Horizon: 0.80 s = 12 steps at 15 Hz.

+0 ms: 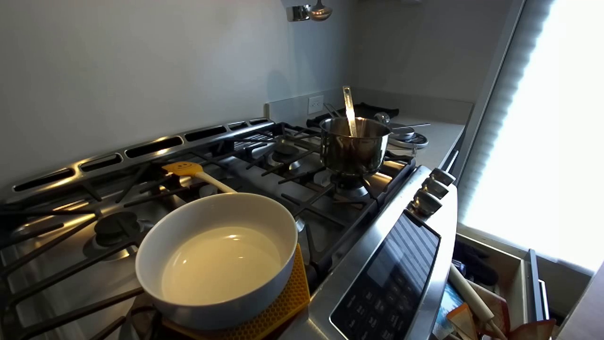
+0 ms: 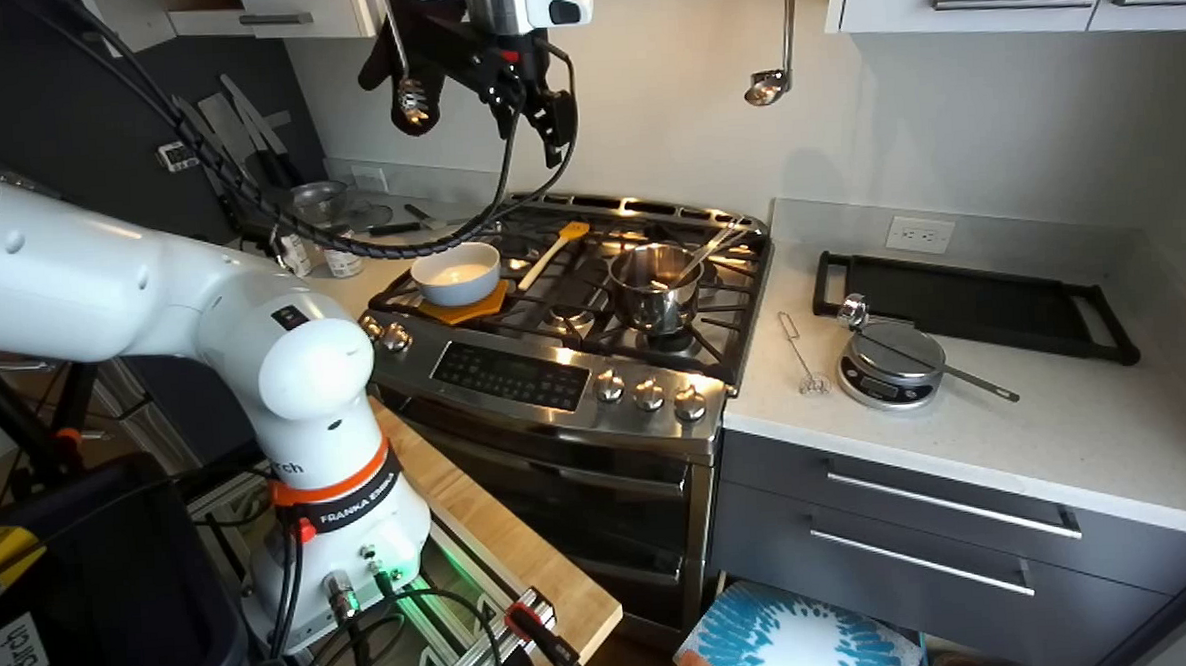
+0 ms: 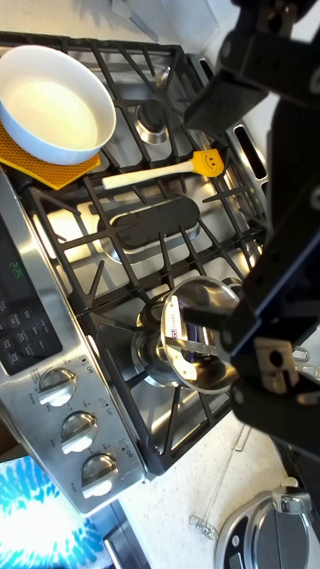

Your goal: Pick up the silver spoon and put it in the silver pot

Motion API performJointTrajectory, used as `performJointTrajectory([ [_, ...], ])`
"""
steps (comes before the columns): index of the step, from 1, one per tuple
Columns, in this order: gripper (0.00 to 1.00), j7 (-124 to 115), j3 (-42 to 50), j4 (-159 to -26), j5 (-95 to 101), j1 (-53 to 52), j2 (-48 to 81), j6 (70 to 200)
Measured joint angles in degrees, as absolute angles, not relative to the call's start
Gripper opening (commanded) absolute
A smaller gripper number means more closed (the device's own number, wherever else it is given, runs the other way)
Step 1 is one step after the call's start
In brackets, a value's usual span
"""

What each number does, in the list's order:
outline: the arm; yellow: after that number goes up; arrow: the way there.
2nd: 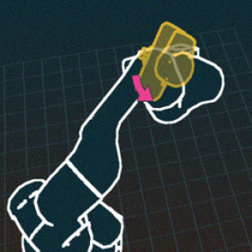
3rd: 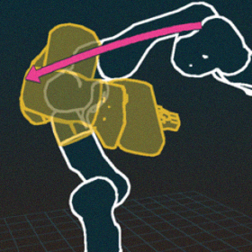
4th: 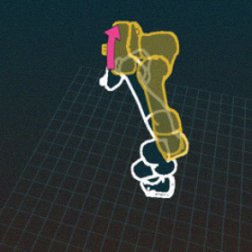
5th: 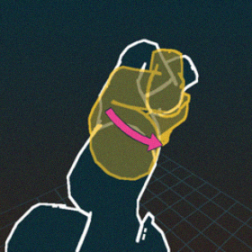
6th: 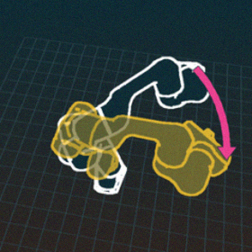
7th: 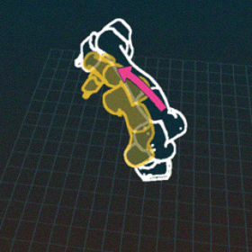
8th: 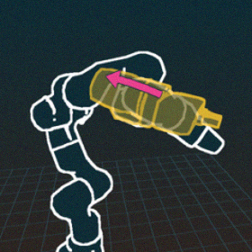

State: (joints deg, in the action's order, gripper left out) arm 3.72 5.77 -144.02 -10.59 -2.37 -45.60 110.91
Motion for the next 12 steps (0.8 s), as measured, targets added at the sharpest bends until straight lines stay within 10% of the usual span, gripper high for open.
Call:
performJointTrajectory([
  [12, 1.0, 5.7, 10.22, -144.06, -10.03, 3.65, -39.26, 126.51],
])
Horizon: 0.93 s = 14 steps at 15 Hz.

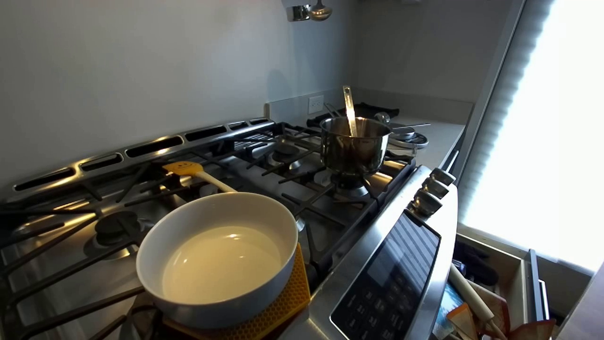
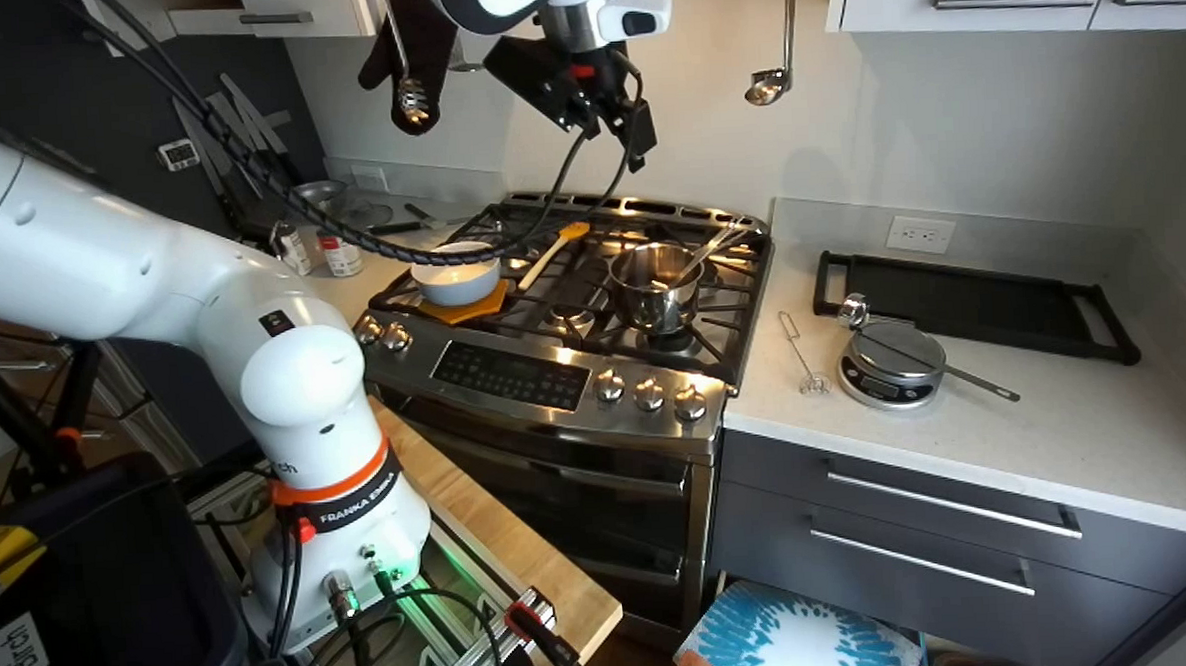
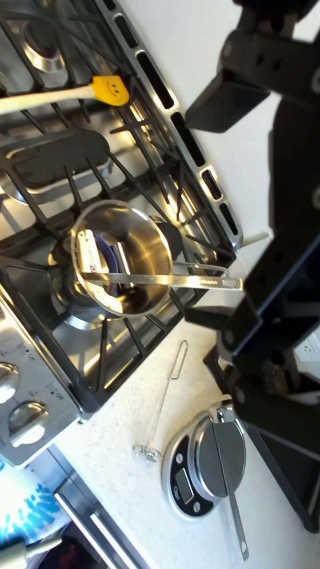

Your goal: Pick up the silver spoon and put it in the silver pot

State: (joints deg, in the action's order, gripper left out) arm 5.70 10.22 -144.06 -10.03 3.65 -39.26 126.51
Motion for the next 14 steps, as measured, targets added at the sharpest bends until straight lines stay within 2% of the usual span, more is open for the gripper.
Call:
performJointTrajectory([
  [4, 1.0, 10.65, 16.44, -139.2, -9.99, 4.36, -29.5, 128.22],
  [7, 1.0, 10.33, 17.21, -134.66, -9.8, 6.96, -22.39, 128.57],
  [14, 1.0, 13.46, 18.37, -131.55, -7.81, 9.31, -15.45, 128.99],
])
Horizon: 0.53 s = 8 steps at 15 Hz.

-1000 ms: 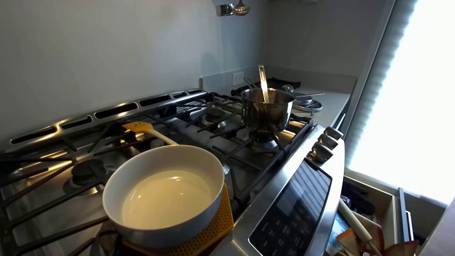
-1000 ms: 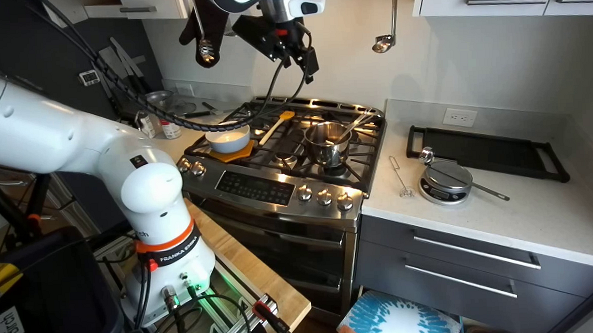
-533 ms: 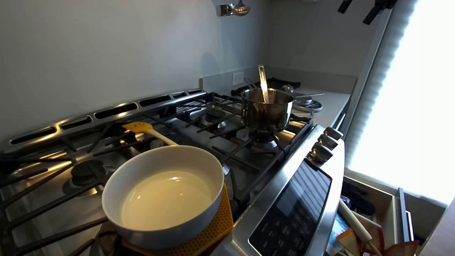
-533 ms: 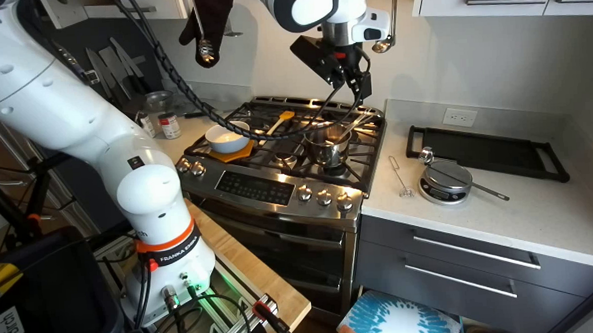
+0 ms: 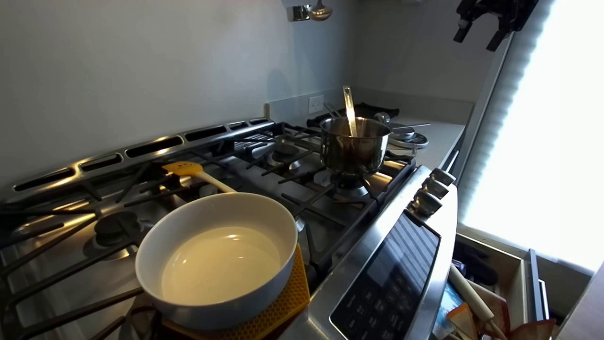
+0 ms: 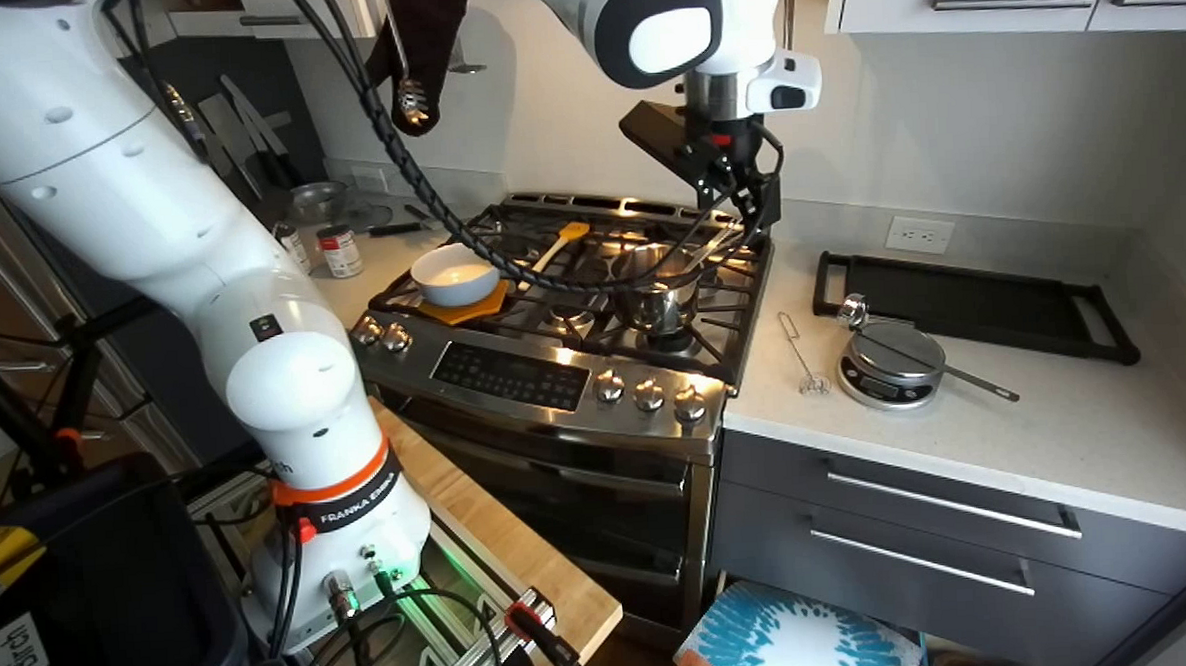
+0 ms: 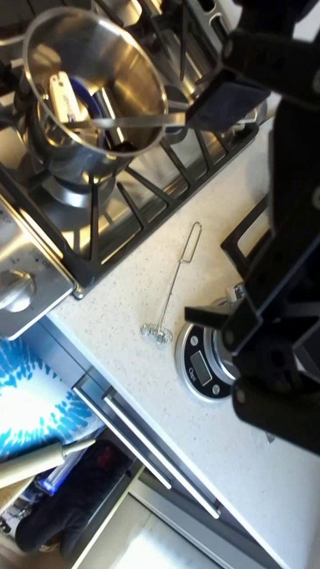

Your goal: Pick up the silver spoon and put it in the silver pot

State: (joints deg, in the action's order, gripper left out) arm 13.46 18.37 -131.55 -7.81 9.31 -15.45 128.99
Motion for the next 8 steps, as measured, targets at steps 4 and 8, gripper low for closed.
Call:
performJointTrajectory([
  [4, 1.0, 18.82, 20.33, -124.14, -5.34, 11.94, -4.17, 128.04],
  [8, 1.0, 19.5, 20.13, -113.64, -5.37, 13.86, 7.95, 126.52],
])
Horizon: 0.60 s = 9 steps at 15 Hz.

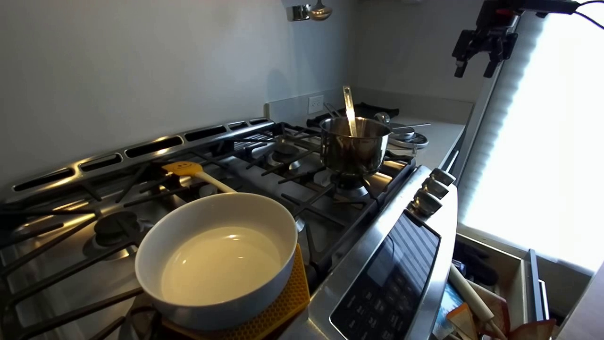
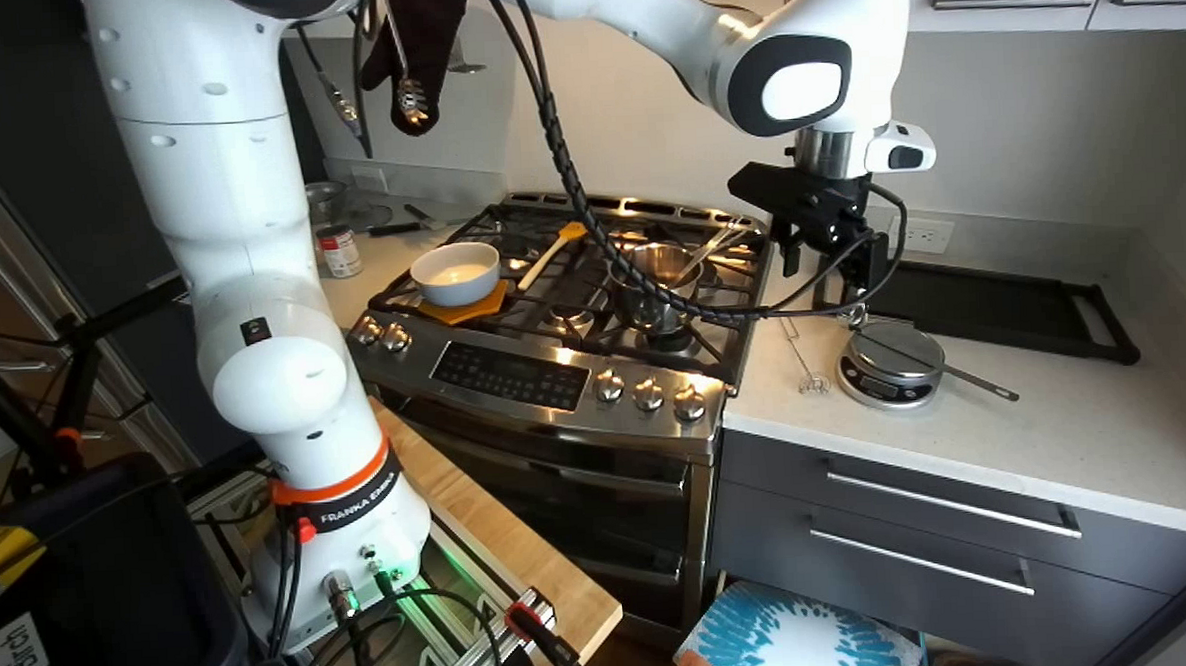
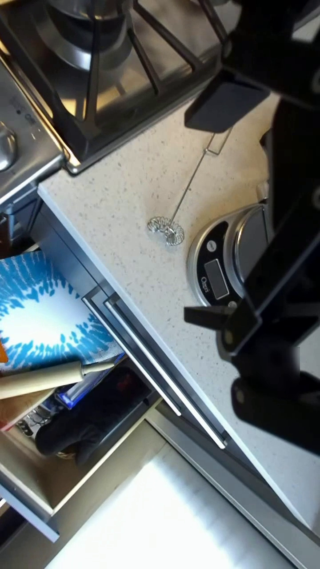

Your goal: Pick up the silver spoon and put it in the silver pot

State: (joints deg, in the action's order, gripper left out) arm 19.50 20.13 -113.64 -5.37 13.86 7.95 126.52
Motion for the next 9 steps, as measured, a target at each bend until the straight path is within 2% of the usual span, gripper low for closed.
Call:
performJointTrajectory([
  [9, 1.0, 19.46, 20.0, -109.96, -5.49, 14.43, 11.13, 125.53],
])
